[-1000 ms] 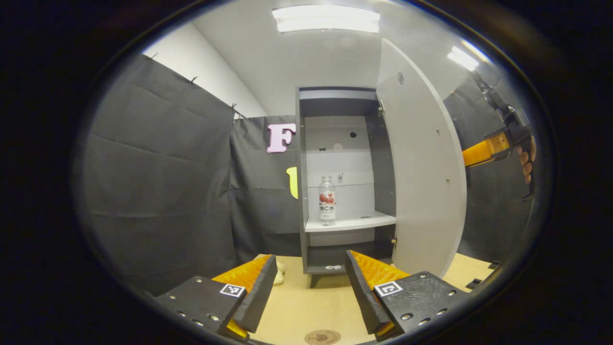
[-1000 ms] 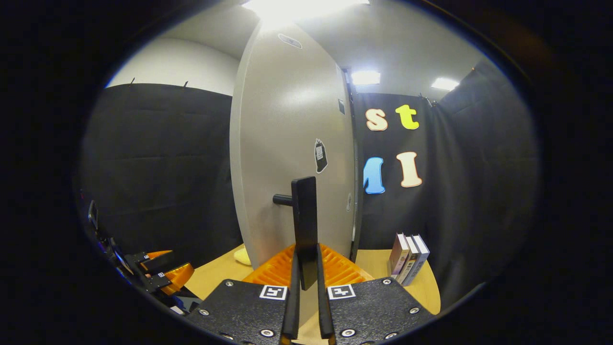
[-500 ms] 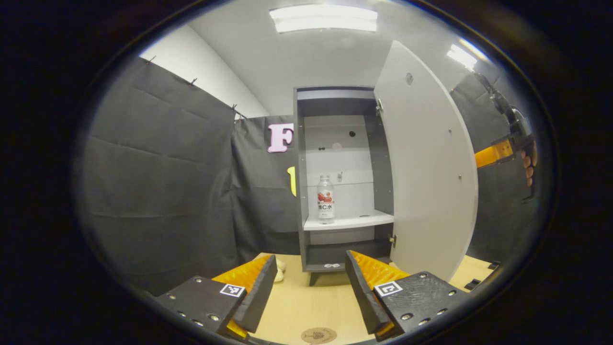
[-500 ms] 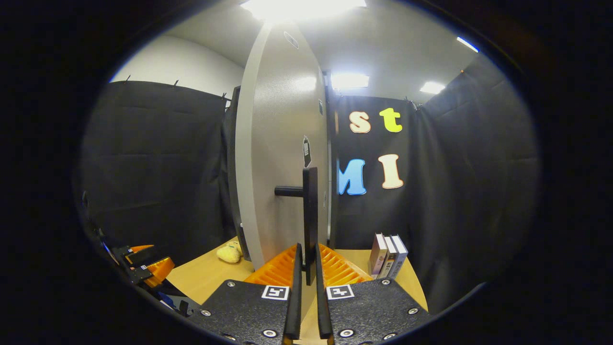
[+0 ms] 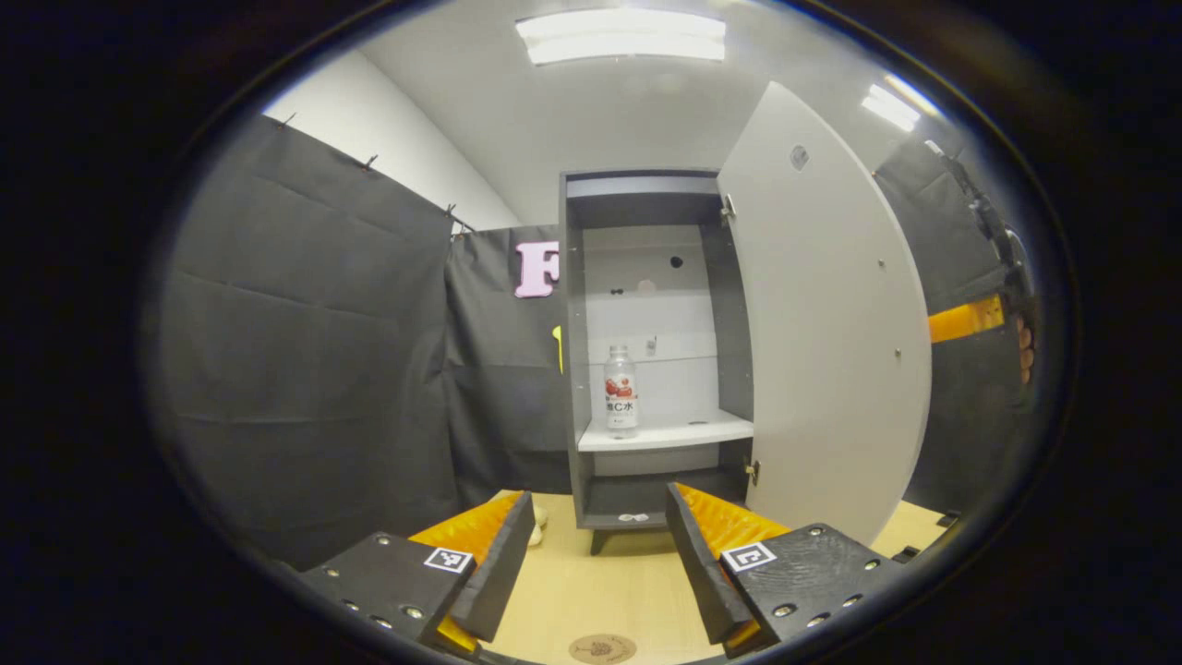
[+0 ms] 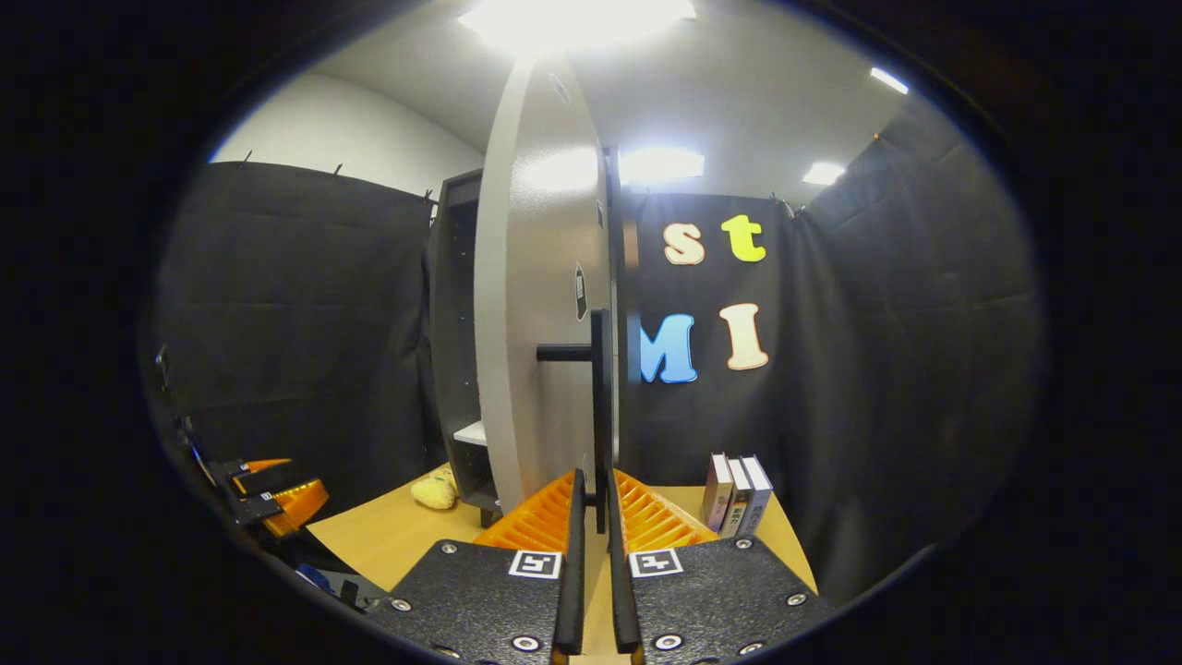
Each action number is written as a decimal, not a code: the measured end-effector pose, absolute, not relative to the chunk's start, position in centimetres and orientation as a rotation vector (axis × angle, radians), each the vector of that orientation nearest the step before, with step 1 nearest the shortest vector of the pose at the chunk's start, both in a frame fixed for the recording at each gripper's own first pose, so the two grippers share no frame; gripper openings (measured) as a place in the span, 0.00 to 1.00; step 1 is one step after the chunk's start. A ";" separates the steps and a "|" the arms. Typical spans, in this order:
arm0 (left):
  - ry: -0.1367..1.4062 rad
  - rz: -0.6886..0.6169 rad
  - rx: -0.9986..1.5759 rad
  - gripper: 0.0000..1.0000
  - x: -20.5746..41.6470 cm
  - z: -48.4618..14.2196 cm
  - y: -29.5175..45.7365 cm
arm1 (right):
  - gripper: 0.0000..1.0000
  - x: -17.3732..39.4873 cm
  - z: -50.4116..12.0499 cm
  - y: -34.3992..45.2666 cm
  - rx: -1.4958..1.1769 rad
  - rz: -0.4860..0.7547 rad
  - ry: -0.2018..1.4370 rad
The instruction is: Open the cabinet door with the right hand, grasp the bottle in the cabinet with the left hand and place it on the coaster, then close the cabinet door with the right hand.
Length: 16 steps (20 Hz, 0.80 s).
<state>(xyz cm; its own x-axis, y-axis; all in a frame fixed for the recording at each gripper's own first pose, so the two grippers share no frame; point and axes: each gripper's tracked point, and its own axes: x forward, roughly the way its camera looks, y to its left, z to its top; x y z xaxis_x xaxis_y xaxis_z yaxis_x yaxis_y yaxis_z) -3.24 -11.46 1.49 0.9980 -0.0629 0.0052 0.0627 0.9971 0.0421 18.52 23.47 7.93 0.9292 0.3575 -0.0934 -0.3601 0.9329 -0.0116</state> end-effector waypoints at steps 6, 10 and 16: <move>0.001 -0.089 -0.013 0.87 0.2 3.6 -12.4 | 0.30 17.8 7.4 21.5 -0.042 0.324 0.064; -0.014 -0.126 0.005 0.82 3.1 5.4 -13.3 | 0.96 17.8 7.1 20.9 -0.014 0.289 0.052; -0.048 -0.179 -0.017 0.82 8.9 7.8 -14.4 | 0.96 16.9 6.8 18.5 0.008 0.126 0.074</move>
<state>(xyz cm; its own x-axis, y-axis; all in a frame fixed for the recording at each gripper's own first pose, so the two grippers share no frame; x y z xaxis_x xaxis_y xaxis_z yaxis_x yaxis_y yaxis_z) 8.90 -14.44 7.78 0.9829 -0.1773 0.0489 0.1781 0.9839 -0.0123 16.88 18.48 6.78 0.9894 0.1258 -0.0731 -0.1252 0.9921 0.0125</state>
